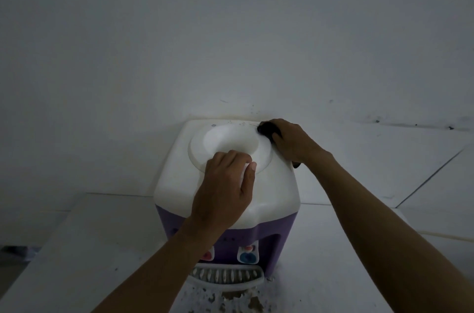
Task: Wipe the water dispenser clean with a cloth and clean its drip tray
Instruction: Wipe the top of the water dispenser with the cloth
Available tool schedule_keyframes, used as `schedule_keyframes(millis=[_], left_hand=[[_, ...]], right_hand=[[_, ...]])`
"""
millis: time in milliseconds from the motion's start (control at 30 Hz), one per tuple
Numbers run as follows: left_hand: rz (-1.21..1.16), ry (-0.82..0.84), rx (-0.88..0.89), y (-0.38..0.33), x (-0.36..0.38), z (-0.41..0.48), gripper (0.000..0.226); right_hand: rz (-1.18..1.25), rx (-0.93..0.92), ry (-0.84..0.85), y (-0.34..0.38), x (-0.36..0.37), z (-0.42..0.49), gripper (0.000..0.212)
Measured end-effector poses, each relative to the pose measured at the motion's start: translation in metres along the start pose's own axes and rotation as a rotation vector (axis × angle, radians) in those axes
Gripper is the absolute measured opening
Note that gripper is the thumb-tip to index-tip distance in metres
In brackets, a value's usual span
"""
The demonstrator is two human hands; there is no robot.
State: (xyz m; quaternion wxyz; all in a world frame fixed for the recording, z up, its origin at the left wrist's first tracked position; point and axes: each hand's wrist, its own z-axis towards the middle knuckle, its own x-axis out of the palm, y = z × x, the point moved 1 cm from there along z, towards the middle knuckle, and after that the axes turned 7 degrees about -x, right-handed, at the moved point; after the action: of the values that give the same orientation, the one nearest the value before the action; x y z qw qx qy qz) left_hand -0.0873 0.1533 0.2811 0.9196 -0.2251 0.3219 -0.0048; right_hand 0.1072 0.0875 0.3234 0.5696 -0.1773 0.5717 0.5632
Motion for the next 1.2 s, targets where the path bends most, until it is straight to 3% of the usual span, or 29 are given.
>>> schedule_keyframes(millis=[100, 200, 500, 767, 1000, 1100, 1200], left_hand=[[-0.025, -0.003, -0.007, 0.000, 0.000, -0.001, 0.023], [-0.048, -0.002, -0.023, -0.001, -0.002, -0.002, 0.022], [-0.092, -0.049, -0.041, -0.001, -0.002, -0.001, 0.024], [-0.156, -0.058, -0.085, 0.001, -0.008, 0.002, 0.020], [-0.209, 0.185, 0.128, 0.023, -0.023, 0.010, 0.025], [-0.182, 0.163, 0.220, 0.034, -0.030, 0.009, 0.025], [-0.145, 0.070, 0.186, 0.044, -0.031, 0.007, 0.025]], right_hand=[[-0.110, 0.076, -0.083, 0.002, 0.012, 0.002, 0.029], [-0.018, 0.014, -0.141, 0.006, 0.010, -0.018, 0.029], [0.015, -0.254, -0.022, 0.019, 0.001, -0.018, 0.041], [-0.022, -0.065, -0.032, 0.028, 0.003, -0.004, 0.036], [0.017, -0.103, 0.000, 0.022, 0.004, -0.003, 0.041], [0.006, -0.124, -0.005, 0.020, 0.005, -0.001, 0.040], [0.057, -0.194, 0.043, 0.023, 0.000, -0.002, 0.042]])
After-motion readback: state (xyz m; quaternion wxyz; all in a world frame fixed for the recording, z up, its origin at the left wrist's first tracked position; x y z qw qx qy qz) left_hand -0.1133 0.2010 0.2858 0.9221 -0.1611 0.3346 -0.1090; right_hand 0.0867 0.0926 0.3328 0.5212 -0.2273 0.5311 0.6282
